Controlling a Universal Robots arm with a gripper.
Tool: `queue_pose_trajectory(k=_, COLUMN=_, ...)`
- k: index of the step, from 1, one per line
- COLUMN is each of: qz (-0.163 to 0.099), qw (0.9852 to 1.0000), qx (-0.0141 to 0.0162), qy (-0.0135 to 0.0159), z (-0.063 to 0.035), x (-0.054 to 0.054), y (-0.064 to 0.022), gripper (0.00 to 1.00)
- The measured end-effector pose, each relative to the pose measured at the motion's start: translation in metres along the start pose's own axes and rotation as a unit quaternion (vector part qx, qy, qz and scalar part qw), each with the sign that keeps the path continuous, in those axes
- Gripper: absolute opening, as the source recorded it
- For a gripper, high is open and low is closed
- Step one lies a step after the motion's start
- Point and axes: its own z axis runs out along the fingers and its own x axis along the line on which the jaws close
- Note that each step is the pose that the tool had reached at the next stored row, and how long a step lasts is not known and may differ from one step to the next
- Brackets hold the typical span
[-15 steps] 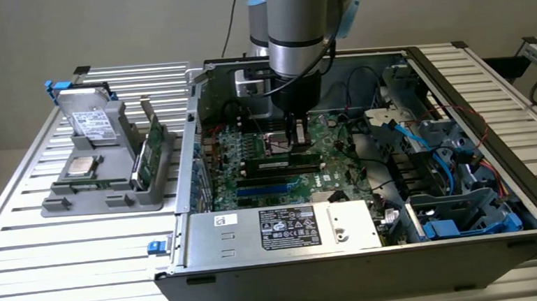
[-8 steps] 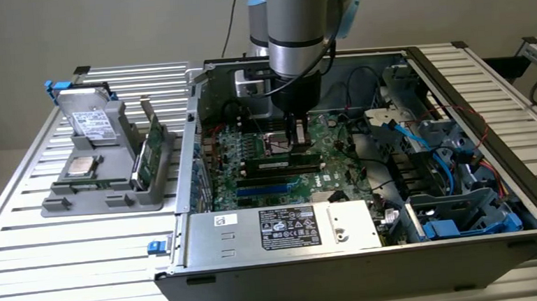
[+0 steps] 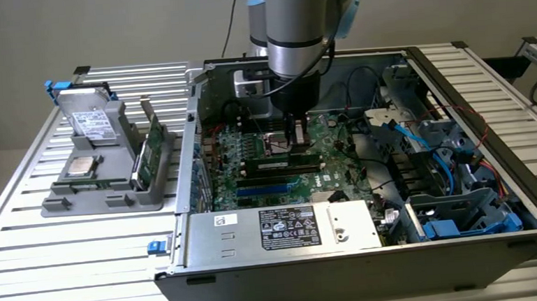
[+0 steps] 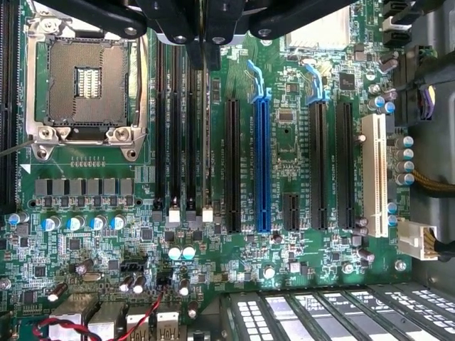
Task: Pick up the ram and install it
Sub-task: 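Insert the ram into the slot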
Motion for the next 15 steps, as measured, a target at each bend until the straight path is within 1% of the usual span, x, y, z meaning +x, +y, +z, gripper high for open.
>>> queue_pose_trajectory(k=7, qz=0.0, qw=1.0, qx=0.0005, qy=-0.0001, z=0.0002, x=-0.0003, y=0.0003, gripper=0.12)
queue_pose_trajectory(k=15, qz=-0.004, qw=1.0, qx=0.0023, qy=-0.0002, z=0.0007, x=-0.0005, y=0.0008, gripper=0.12)
